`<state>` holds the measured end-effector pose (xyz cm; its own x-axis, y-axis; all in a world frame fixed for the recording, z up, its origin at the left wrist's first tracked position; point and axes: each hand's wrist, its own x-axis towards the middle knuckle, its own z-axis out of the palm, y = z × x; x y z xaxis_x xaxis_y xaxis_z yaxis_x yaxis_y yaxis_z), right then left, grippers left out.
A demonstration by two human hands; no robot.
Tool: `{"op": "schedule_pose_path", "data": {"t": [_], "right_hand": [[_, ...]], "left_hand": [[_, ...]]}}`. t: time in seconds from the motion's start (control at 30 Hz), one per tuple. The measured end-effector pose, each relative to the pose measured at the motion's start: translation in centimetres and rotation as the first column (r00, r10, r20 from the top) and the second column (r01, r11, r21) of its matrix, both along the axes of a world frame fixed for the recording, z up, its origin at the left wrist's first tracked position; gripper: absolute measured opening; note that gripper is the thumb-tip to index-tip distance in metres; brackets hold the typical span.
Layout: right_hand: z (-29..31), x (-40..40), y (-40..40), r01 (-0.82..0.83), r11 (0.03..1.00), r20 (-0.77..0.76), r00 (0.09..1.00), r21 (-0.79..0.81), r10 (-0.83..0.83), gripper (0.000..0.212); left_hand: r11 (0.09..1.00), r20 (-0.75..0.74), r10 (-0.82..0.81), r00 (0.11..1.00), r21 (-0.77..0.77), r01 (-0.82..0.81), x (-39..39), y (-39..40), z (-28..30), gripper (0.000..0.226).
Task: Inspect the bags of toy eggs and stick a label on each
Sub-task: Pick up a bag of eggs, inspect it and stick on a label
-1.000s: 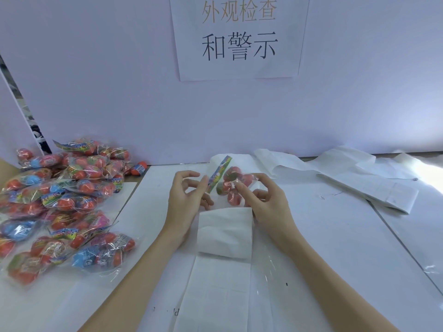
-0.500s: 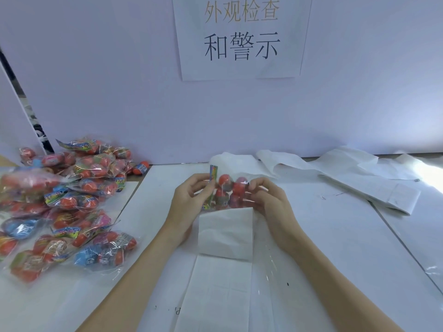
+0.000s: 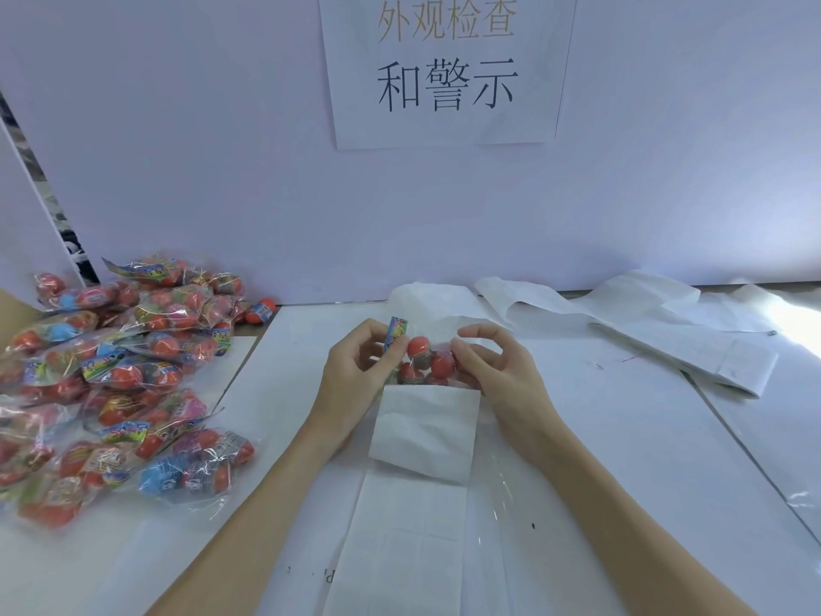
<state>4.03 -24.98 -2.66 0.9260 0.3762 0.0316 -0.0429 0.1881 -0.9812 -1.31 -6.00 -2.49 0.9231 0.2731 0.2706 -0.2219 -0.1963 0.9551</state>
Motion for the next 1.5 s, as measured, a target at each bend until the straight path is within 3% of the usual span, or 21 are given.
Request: {"op": "schedule_pose_path", "data": {"t": [0.17, 0.33, 0.57, 0.7, 0.8, 0.87, 0.97, 1.07, 1.5], "right_hand": [[-0.1, 0.2, 0.0, -0.033, 0.999, 0.033, 0.999, 0.034, 0.031, 0.018], [0.0, 0.3, -0.1, 0.006, 0.992, -0.054, 0.999, 0.127, 0.001, 0.022], [0.5, -0.2, 0.2, 0.050, 0.995, -0.023, 0.999, 0.083, -0.048, 0.022], [0.3, -0.4, 0.5, -0.006, 0.999, 0.034, 0.999, -0.037, 0.007, 0.034], [0.4, -0.3, 0.3, 0.036, 0.999, -0.001, 0.999, -0.008, -0.036, 0.022], [0.6, -0.4, 0.2, 0.047, 0.998, -0.021, 0.999, 0.036, -0.046, 0.019], [0.9, -0.6, 0.3, 0.029, 0.999, 0.031, 0.999, 0.022, -0.030, 0.018], [1.0, -1.1, 0.5, -0.021, 0.999, 0.083, 0.996, -0.031, 0.024, 0.019], [1.2, -1.0, 0.5, -0.059, 0.997, 0.011, 0.998, 0.054, 0.059, 0.040]], "left_hand": [[0.999, 0.016, -0.015, 1.000, -0.029, 0.016, 0.0, -0.1, 0.2, 0.019], [0.999, -0.015, -0.032, 0.999, -0.030, 0.031, 0.1, 0.0, 0.0, 0.021], [1.000, -0.046, 0.008, 0.999, -0.002, -0.008, 0.2, 0.0, -0.3, 0.032], [0.991, -0.072, 0.034, 0.997, -0.125, -0.042, 0.4, 0.6, -0.4, 0.030], [0.971, -0.114, -0.068, 0.991, -0.236, 0.040, 0.5, 0.5, -0.2, 0.003], [0.961, -0.099, -0.123, 0.987, -0.262, 0.093, 0.5, 0.4, -0.2, 0.023], [0.981, -0.064, -0.123, 0.990, -0.161, 0.111, 0.2, 0.1, 0.1, 0.027], [0.996, -0.048, -0.049, 0.998, -0.072, 0.046, 0.1, -0.1, 0.3, 0.017], [0.987, 0.010, 0.078, 0.997, -0.145, -0.076, 0.2, -0.2, 0.0, 0.010]]}}
